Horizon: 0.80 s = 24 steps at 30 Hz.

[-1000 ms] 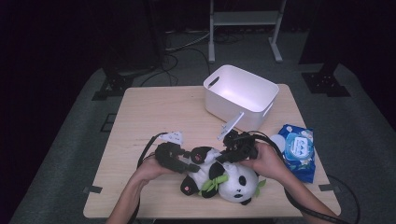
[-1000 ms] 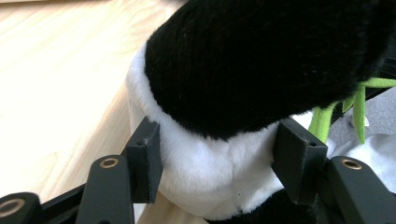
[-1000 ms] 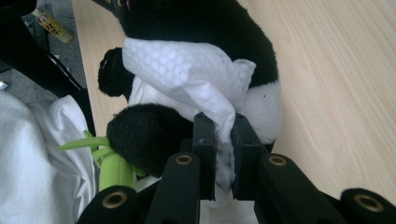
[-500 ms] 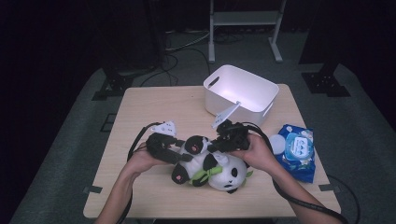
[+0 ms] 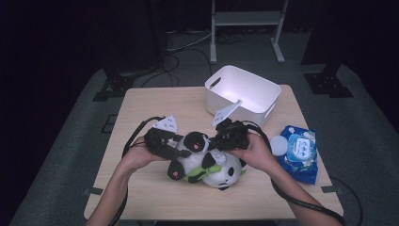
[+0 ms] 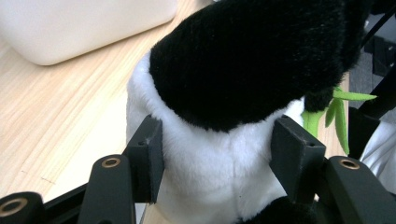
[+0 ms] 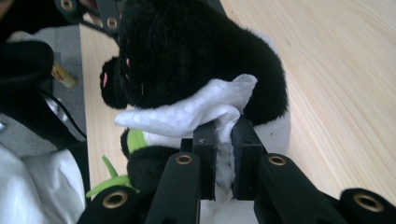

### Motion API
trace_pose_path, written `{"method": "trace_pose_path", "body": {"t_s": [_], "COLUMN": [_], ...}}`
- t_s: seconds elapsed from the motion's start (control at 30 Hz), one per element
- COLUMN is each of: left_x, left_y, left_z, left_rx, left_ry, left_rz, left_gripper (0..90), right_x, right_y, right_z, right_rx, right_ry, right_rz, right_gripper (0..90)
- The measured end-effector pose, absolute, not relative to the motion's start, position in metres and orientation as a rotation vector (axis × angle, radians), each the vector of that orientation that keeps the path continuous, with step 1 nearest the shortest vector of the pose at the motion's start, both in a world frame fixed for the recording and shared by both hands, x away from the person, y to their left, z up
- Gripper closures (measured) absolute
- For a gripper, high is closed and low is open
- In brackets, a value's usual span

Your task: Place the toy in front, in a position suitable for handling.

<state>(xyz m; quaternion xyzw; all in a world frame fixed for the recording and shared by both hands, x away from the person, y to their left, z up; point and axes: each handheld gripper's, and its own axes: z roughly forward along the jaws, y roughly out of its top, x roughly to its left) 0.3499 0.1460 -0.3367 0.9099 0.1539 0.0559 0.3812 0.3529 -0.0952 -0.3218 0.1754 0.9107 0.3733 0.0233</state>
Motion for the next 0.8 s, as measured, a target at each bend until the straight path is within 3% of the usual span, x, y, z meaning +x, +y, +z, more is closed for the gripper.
{"method": "trace_pose_path", "body": {"t_s": [0.47, 0.8], "left_x": [0.340, 0.340], "left_y": [0.119, 0.118], "left_z": [-0.325, -0.319], "left_rx": [2.318, 2.275], "left_ry": [0.333, 0.366], "left_rz": [0.183, 0.145], "left_gripper": [39.3, 31.2], "right_x": [0.334, 0.330], "right_y": [-0.150, -0.165], "right_z": [-0.348, -0.357], "right_rx": [0.647, 0.694], "right_ry": [2.827, 2.821], "right_rz": [1.004, 1.047], "right_gripper": [82.5, 82.6]}}
